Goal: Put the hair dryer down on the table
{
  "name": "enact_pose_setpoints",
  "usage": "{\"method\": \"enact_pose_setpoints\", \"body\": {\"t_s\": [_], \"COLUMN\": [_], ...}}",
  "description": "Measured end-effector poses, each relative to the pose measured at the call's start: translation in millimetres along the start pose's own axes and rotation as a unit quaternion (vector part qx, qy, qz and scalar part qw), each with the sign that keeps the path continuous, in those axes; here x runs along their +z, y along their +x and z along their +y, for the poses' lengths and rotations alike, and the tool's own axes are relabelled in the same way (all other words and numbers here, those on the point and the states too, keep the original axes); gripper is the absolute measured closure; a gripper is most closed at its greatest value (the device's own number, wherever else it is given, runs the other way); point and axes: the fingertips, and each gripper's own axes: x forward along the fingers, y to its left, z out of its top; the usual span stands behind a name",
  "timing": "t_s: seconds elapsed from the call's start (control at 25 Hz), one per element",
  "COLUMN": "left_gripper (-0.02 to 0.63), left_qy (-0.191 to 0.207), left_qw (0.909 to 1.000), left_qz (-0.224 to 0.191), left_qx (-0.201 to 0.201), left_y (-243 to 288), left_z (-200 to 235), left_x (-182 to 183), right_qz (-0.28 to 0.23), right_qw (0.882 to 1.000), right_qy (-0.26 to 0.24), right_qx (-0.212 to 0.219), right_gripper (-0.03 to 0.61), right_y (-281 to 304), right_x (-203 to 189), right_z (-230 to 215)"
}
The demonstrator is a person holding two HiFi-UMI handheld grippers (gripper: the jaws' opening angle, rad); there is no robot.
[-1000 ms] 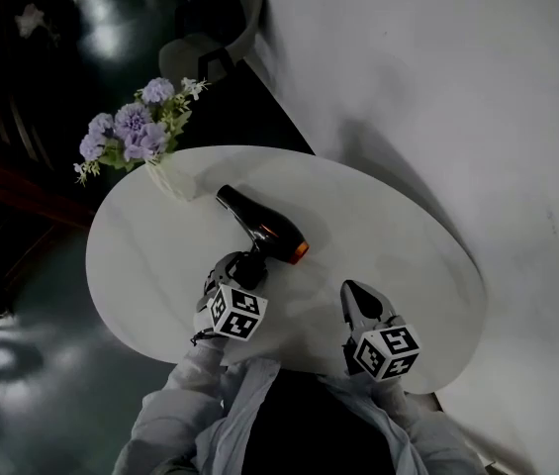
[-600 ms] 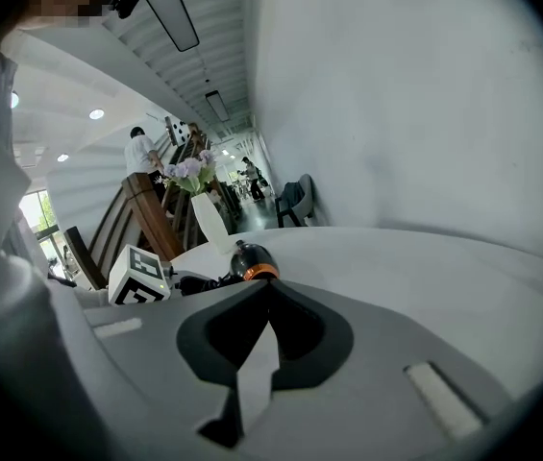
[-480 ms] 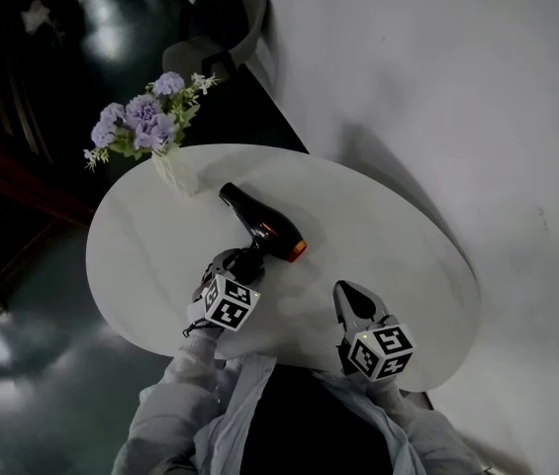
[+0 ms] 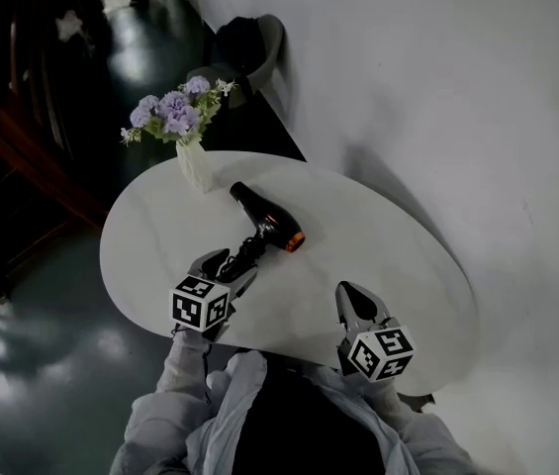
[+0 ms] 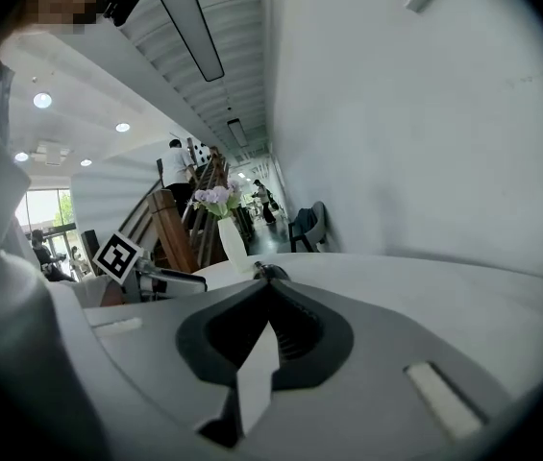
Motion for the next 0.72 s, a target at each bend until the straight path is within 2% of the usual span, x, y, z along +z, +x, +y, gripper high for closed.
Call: {"method": "enact_pose_setpoints", "body": {"t_s": [0.16,0.32,0.64,0.72], "left_gripper": [0.347,0.419,0.611,0.609], "left_qy": [-0.019,-0.024,-0.018,-0.018], "left_qw": [0.999,0.9979,0.9956,0.9953], "left_qz": [-0.039,-0.06,-0.078,-0.079], "left_qx": [-0.004,0.001,0.05,0.053], "left_y": [-37,-63,-92,-97], "left_z": [-32,-63,-102,-110], "left_x": [7,1,-32,-40], "right_qz": [-0.009,-0.012,-0.008,-0.005], "right_qw": [1.0,1.0,0.999,0.999], "right_qy": [-0.016,-0.025,-0.033,-0.033], "right_qx": [0.008,0.013,0.007,0.003], "right_gripper": [0.568,0.568,0.568,0.568], "right_y": [-25,-48,-96,-108], "right_x": [-3,-12,-40,-48], "right_z": [9,18,27,27]}}
